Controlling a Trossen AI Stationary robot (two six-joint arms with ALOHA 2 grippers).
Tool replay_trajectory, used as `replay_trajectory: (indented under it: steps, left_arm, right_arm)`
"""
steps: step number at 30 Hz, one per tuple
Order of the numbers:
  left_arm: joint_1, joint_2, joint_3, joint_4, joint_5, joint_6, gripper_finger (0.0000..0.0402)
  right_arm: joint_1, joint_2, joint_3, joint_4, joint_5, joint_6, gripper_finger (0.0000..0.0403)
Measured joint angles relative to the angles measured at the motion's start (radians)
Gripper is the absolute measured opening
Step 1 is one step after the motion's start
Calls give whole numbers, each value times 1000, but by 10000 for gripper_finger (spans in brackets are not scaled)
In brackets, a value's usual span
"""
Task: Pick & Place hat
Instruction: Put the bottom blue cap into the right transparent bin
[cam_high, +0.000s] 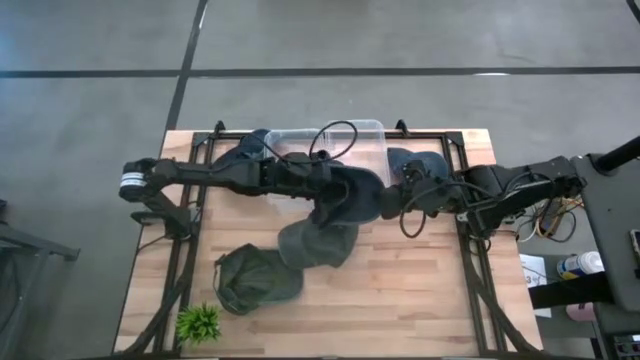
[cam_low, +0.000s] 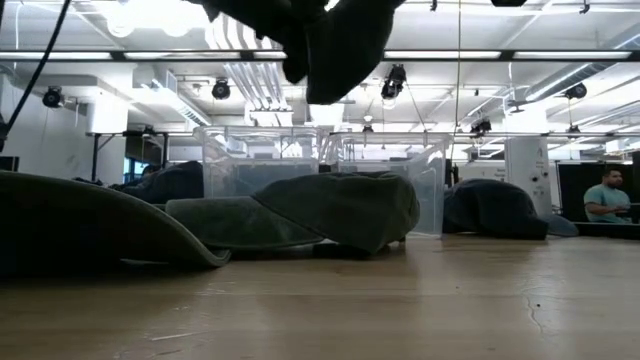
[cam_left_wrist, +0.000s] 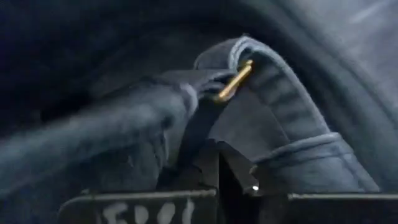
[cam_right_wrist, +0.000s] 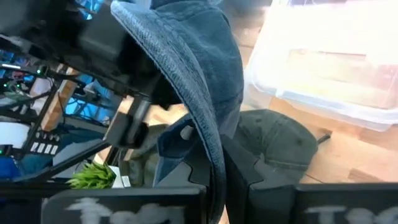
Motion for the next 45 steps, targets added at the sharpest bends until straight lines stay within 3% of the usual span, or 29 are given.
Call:
replay_trajectory:
  steps: [10,15,24,28,32,38,45]
  left_arm:
    - [-1,-189,0,-194,-23,1,0]
    - [-2,-210,-1,-334,-23,-17,0]
    - [-1,-84,-2,-215,-88,38,0]
    - [0,-55,-2,-133,-87,40,0]
    - [-3,-69,-2,-161,-86,36,0]
    - [-6,-150,-2,-185,-98,36,0]
    - [-6,-262,-2,-159,-183,36,0]
  right_arm:
    - [-26,1,-2,-8,-7,-25,13]
    - [-36,-1,-3,9,-12,-31,13]
    - [-64,49,-8,83,-133,-58,13]
    - [-70,65,-8,86,-127,-59,13]
    - [-78,47,-8,73,-107,-68,13]
    - [-81,-6,-9,-48,53,13,13]
    - [-86,-22,-20,-127,357,180,13]
